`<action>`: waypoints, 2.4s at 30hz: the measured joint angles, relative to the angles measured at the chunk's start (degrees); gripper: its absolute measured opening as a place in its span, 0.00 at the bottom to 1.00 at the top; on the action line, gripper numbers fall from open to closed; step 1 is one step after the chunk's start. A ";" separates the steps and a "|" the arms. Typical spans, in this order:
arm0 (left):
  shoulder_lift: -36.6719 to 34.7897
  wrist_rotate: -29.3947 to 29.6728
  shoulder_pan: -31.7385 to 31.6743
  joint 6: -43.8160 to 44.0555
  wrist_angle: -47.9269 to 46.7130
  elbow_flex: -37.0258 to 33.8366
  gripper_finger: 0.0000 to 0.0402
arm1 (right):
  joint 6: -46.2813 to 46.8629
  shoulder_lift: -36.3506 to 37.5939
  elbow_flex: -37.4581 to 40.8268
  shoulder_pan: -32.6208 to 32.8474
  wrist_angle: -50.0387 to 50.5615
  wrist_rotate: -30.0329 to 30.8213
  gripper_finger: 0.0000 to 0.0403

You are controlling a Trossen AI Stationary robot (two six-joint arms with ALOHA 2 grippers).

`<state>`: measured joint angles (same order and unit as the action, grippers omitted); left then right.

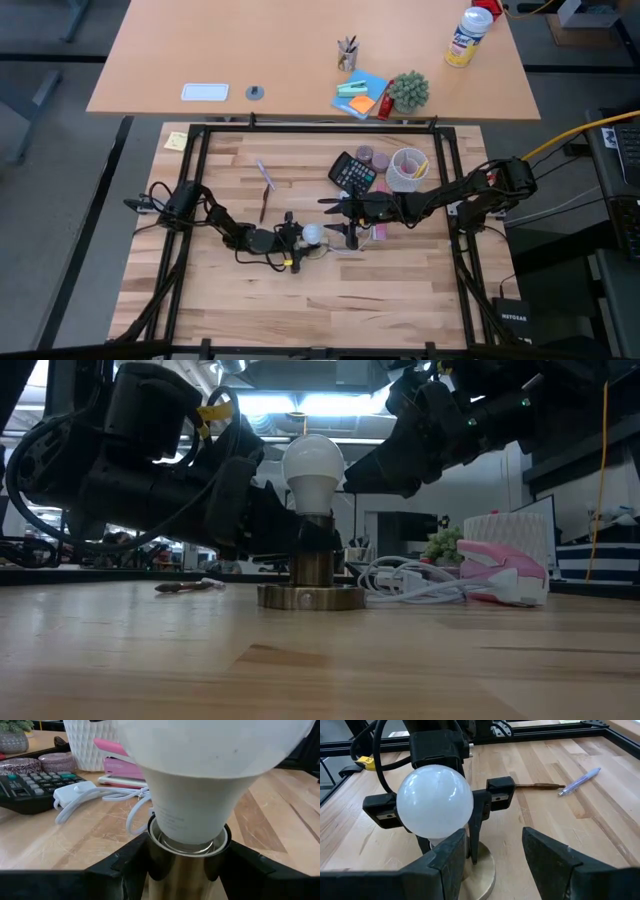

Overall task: Screw lightbulb
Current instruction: Insert the lightbulb into the gold lamp

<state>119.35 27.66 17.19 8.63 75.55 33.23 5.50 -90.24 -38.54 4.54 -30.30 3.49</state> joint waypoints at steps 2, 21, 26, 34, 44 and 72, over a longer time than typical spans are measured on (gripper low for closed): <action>0.00 0.00 0.01 -0.01 0.00 0.00 0.50 | 0.00 0.00 0.00 0.00 0.02 0.00 0.49; 0.00 0.00 0.02 0.17 -0.11 0.04 0.50 | 0.02 0.02 -0.01 -0.07 0.03 -0.01 0.49; 0.00 0.00 0.02 0.32 -0.13 0.04 0.50 | 0.02 0.03 -0.01 -0.07 0.04 -0.02 0.49; 0.00 0.00 0.02 0.32 -0.17 0.04 0.50 | 0.02 0.04 -0.02 -0.07 0.06 -0.02 0.49; 0.00 0.00 0.03 0.34 -0.17 0.04 0.50 | 0.02 0.04 -0.02 -0.04 0.06 -0.02 0.49; 0.02 0.00 0.04 -1.56 -2.37 0.04 0.50 | 0.00 0.04 -0.02 -0.04 0.47 3.61 0.49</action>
<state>119.37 27.66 17.23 7.07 73.18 33.28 5.50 -90.19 -38.57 4.49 -29.83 7.09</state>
